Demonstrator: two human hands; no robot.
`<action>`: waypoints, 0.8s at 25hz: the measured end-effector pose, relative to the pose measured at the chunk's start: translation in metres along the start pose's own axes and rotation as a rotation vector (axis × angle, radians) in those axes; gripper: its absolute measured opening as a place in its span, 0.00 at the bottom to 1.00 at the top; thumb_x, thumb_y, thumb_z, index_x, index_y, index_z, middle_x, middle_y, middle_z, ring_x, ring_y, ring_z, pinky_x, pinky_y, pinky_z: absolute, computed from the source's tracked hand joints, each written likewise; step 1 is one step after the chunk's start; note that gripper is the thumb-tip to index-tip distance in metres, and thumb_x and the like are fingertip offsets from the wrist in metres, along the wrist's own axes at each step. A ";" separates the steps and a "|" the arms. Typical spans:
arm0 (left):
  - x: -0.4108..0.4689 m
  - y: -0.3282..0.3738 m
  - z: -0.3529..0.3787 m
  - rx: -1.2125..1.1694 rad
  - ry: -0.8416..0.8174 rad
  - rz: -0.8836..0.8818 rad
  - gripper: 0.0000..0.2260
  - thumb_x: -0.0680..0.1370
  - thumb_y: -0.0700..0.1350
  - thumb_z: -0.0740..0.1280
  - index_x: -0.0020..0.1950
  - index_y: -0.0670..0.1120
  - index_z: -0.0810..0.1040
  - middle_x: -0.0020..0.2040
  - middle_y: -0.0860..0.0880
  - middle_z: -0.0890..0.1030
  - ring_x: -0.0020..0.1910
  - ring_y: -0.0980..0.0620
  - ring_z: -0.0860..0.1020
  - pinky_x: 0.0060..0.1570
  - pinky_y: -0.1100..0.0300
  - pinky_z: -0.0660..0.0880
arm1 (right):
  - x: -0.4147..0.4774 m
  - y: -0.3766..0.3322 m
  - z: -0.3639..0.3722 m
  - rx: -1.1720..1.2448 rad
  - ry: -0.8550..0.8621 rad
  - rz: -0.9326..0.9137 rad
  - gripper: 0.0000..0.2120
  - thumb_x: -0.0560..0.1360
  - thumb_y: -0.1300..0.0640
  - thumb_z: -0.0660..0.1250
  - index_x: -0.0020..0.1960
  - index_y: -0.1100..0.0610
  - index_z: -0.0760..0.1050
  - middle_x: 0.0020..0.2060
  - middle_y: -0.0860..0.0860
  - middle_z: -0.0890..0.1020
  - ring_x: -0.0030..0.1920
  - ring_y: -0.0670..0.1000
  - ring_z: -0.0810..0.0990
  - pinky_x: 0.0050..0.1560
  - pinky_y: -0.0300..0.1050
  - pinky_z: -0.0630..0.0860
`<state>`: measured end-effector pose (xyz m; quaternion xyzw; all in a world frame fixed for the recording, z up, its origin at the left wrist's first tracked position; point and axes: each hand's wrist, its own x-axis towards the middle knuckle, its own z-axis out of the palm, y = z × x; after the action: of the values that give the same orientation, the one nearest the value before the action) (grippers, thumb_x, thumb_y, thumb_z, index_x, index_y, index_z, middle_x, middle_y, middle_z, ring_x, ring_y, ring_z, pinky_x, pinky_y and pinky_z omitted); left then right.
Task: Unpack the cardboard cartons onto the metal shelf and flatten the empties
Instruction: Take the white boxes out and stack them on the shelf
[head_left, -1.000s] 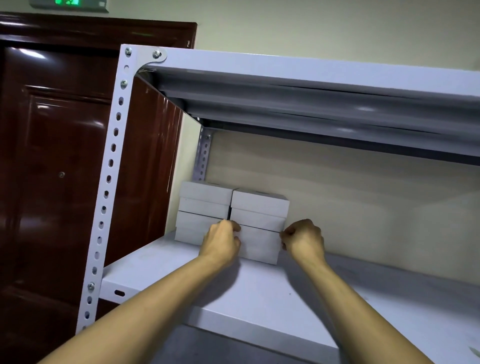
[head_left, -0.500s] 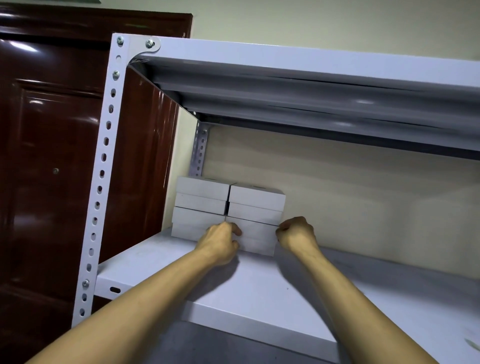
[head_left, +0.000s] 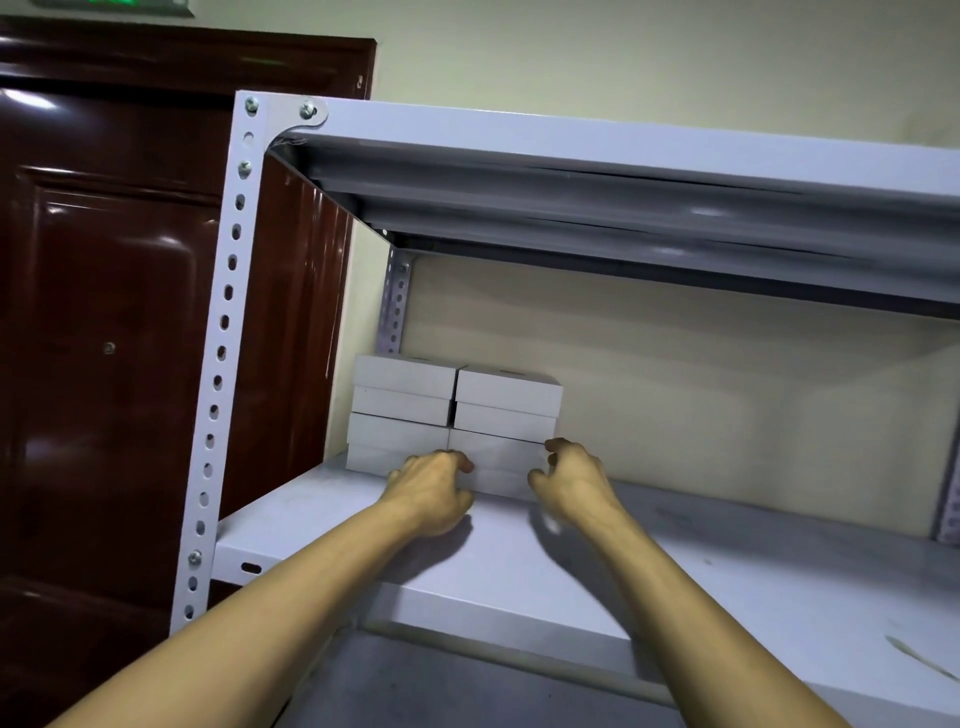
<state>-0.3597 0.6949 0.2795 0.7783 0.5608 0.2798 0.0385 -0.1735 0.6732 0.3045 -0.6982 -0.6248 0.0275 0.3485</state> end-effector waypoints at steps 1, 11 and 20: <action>-0.004 -0.001 -0.002 0.010 0.002 0.000 0.21 0.79 0.49 0.64 0.73 0.53 0.71 0.69 0.48 0.76 0.70 0.44 0.71 0.67 0.48 0.69 | -0.003 -0.002 0.000 -0.008 -0.002 -0.007 0.26 0.78 0.57 0.64 0.76 0.58 0.67 0.68 0.56 0.77 0.66 0.58 0.76 0.60 0.45 0.73; -0.046 -0.022 -0.032 0.029 -0.001 0.018 0.20 0.80 0.50 0.64 0.72 0.54 0.72 0.68 0.51 0.77 0.71 0.44 0.70 0.67 0.49 0.66 | -0.001 -0.010 0.019 0.011 -0.118 0.095 0.24 0.74 0.55 0.69 0.68 0.59 0.69 0.62 0.57 0.78 0.61 0.60 0.78 0.61 0.50 0.76; -0.063 -0.019 -0.029 0.042 0.022 0.087 0.20 0.80 0.49 0.62 0.73 0.53 0.70 0.72 0.50 0.74 0.71 0.44 0.69 0.67 0.49 0.64 | -0.045 -0.022 0.009 -0.025 -0.057 -0.016 0.28 0.80 0.56 0.64 0.78 0.59 0.60 0.73 0.58 0.70 0.71 0.60 0.71 0.66 0.49 0.70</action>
<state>-0.4029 0.6381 0.2722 0.7994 0.5326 0.2779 0.0038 -0.2064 0.6372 0.2913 -0.6965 -0.6402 0.0366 0.3219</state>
